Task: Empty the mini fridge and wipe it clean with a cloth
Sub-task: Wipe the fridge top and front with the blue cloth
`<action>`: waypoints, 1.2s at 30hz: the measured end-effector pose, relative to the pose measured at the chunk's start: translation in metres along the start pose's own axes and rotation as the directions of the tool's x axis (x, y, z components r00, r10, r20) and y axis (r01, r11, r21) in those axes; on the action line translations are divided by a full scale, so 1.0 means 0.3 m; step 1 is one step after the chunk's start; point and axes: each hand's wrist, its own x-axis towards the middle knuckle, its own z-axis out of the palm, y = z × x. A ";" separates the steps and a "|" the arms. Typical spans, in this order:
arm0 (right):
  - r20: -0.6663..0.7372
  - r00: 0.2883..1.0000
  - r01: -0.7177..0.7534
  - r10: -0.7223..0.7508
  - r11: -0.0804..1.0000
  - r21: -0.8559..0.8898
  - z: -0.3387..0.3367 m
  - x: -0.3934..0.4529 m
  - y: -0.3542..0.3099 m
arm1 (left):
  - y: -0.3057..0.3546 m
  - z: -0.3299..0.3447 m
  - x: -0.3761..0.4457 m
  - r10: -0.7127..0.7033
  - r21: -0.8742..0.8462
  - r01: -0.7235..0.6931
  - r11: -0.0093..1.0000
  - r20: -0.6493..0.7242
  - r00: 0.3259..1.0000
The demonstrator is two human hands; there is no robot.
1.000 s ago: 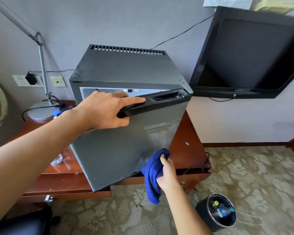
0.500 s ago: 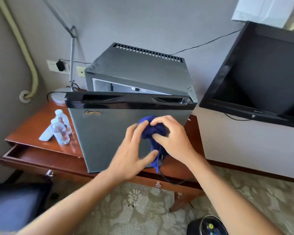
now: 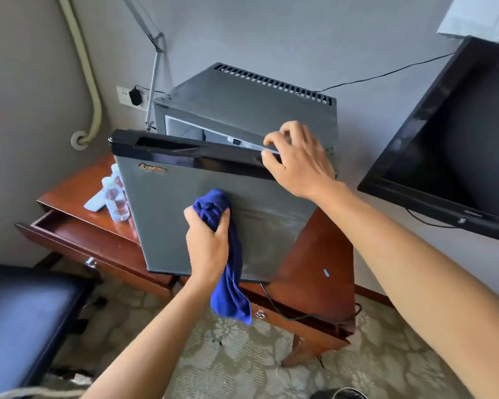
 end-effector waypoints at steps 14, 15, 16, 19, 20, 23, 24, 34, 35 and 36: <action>0.325 0.941 -0.080 0.094 0.995 -0.057 -0.016 0.070 0.039 | -0.107 0.309 -0.042 0.557 0.452 -0.596 0.663 0.234 0.797; 0.343 0.936 -0.069 0.084 0.996 -0.056 -0.032 0.083 0.055 | -0.129 0.286 -0.013 0.613 0.469 -0.648 0.600 0.250 0.749; 0.359 0.930 -0.061 0.074 0.997 -0.048 -0.048 0.095 0.072 | -0.139 0.260 0.022 0.645 0.496 -0.667 0.556 0.248 0.723; 0.352 0.934 -0.069 0.059 0.997 0.016 -0.057 0.114 0.111 | -0.143 0.191 0.133 0.696 0.579 -0.604 0.548 0.084 0.713; 0.353 0.933 -0.082 0.065 0.996 0.031 -0.044 0.112 0.116 | -0.136 0.170 0.164 0.695 0.595 -0.573 0.564 0.033 0.719; 0.411 0.903 -0.142 0.123 0.990 0.016 -0.015 0.111 0.118 | -0.124 0.183 0.184 0.654 0.577 -0.556 0.599 0.048 0.755; 0.424 0.894 -0.164 0.143 0.986 0.012 -0.016 0.113 0.117 | -0.126 0.211 0.157 0.603 0.552 -0.558 0.620 0.120 0.789; 0.441 0.872 -0.235 0.213 0.972 -0.004 -0.022 0.110 0.108 | -0.319 0.385 -0.012 0.462 0.301 -0.869 0.393 0.752 0.470; 0.438 0.873 -0.239 0.215 0.971 0.000 -0.023 0.108 0.110 | -0.408 0.420 0.015 0.457 0.253 -0.881 0.400 0.778 0.431; 0.437 0.873 -0.242 0.215 0.970 0.004 -0.022 0.107 0.112 | -0.466 0.461 0.043 0.407 0.263 -0.895 0.360 0.819 0.404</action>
